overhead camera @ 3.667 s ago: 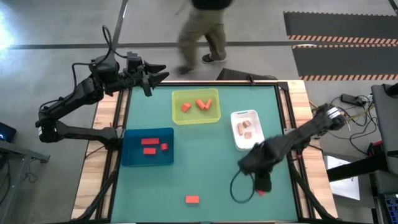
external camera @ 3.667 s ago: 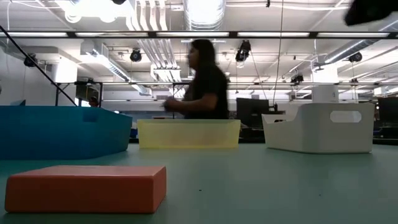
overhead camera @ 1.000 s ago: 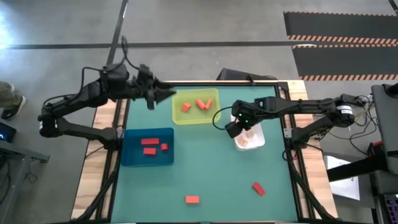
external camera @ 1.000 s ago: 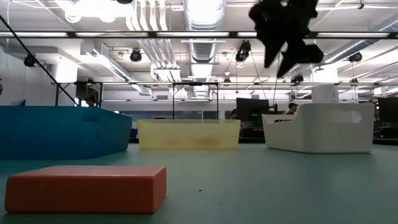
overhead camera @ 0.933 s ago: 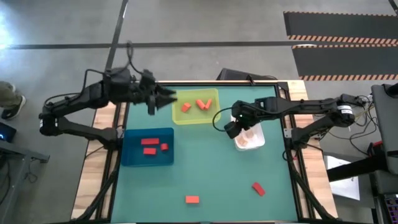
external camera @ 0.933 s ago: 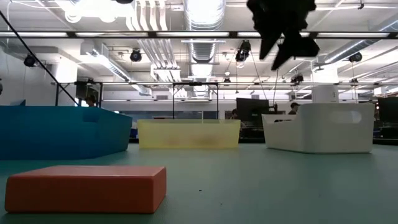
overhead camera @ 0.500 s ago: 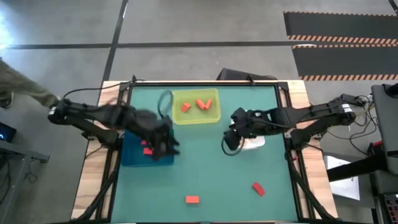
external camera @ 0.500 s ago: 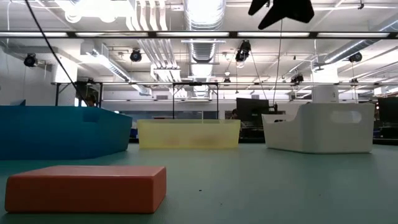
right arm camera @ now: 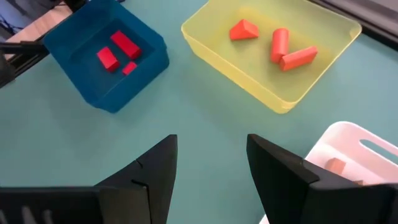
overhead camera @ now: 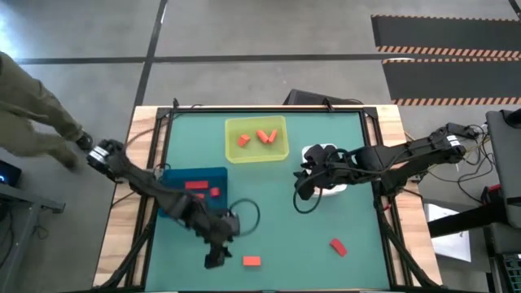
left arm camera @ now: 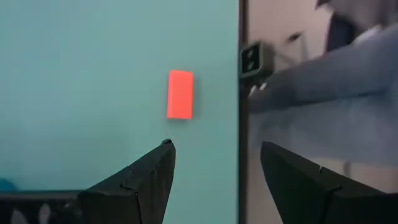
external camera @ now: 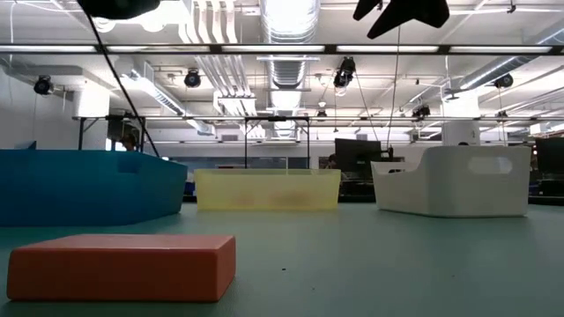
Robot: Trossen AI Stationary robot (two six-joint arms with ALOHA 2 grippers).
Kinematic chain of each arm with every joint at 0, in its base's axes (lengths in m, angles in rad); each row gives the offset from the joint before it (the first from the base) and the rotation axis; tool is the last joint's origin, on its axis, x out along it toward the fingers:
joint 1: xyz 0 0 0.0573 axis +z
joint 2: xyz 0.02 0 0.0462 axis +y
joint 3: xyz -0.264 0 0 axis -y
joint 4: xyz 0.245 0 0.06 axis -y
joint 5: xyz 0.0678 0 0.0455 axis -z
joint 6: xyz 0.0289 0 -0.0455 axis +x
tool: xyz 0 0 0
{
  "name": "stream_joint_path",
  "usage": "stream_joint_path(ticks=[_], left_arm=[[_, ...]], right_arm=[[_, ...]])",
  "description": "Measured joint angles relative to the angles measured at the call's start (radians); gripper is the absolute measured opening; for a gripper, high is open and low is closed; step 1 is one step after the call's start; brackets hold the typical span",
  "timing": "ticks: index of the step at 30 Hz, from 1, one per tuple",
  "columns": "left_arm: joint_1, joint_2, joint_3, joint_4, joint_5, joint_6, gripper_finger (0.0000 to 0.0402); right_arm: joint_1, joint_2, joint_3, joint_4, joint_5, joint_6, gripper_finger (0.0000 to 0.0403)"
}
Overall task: Sort & place blocks by color
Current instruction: Put the orange block into the yellow bin
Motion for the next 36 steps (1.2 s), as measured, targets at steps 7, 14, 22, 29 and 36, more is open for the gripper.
stream_joint_path(ticks=[7, 14, 22, 29, 36], left_arm=[[-0.068, 0.14, 0.04, 0.002, -0.132, 0.123, 0.0221], [-0.076, 0.212, 0.044, 0.018, -0.234, 0.229, 0.0221], [-0.077, 0.302, 0.043, 0.177, -0.238, 0.29, 0.0221], [-0.082, 0.355, 0.041, 0.244, -0.231, 0.35, 0.0221], [-0.083, 0.41, 0.012, 0.332, -0.228, 0.356, 0.0221]], right_arm=[[0.0, 0.0, 0.0, 0.0, 0.048, 0.007, 0.0183], [0.0, 0.0, 0.0, 0.0, 0.067, 0.009, 0.0183], [-0.001, 0.0, -0.002, -0.001, 0.076, 0.009, 0.0183], [-0.001, 0.0, -0.019, -0.004, 0.077, 0.009, 0.0183], [-0.002, 0.0, -0.05, -0.006, 0.075, 0.05, 0.0183]])
